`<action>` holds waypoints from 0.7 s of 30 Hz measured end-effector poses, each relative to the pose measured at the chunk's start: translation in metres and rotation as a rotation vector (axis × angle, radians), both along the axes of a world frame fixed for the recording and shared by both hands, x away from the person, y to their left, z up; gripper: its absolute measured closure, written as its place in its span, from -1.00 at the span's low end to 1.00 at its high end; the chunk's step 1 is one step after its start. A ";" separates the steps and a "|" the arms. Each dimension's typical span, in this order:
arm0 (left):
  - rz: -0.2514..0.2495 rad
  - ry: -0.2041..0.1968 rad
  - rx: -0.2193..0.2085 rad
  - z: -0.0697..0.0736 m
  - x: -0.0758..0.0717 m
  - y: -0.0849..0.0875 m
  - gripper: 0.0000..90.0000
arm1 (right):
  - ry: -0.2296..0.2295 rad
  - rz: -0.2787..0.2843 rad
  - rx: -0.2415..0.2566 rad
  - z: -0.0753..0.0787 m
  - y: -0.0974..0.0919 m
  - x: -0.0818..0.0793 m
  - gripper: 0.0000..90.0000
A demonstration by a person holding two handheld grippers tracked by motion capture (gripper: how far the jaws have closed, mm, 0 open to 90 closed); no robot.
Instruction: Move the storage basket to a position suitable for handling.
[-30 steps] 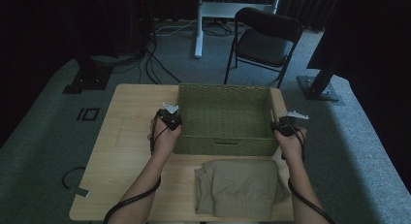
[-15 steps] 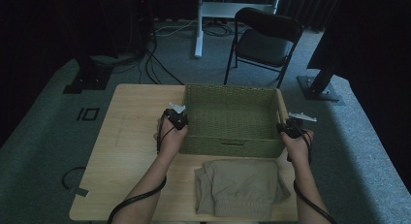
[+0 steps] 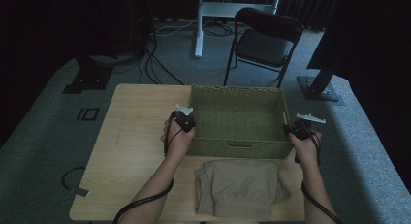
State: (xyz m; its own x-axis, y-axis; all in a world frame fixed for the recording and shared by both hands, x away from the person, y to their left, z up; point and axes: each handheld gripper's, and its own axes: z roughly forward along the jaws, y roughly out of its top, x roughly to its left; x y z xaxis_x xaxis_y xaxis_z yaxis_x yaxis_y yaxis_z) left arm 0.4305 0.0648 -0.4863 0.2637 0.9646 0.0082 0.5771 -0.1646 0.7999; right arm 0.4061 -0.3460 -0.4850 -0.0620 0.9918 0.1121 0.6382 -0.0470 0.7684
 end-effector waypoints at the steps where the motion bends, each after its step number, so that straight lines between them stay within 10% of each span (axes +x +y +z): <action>1: 0.000 0.000 -0.001 0.000 0.000 0.000 0.78 | 0.000 0.000 0.001 0.000 0.000 0.000 0.73; 13: -0.017 -0.004 -0.033 -0.001 0.000 0.003 0.72 | 0.000 0.004 -0.002 0.000 -0.001 -0.001 0.73; 21: -0.099 -0.033 -0.059 0.004 0.009 0.010 -0.17 | -0.043 0.012 0.061 0.003 -0.005 0.002 0.27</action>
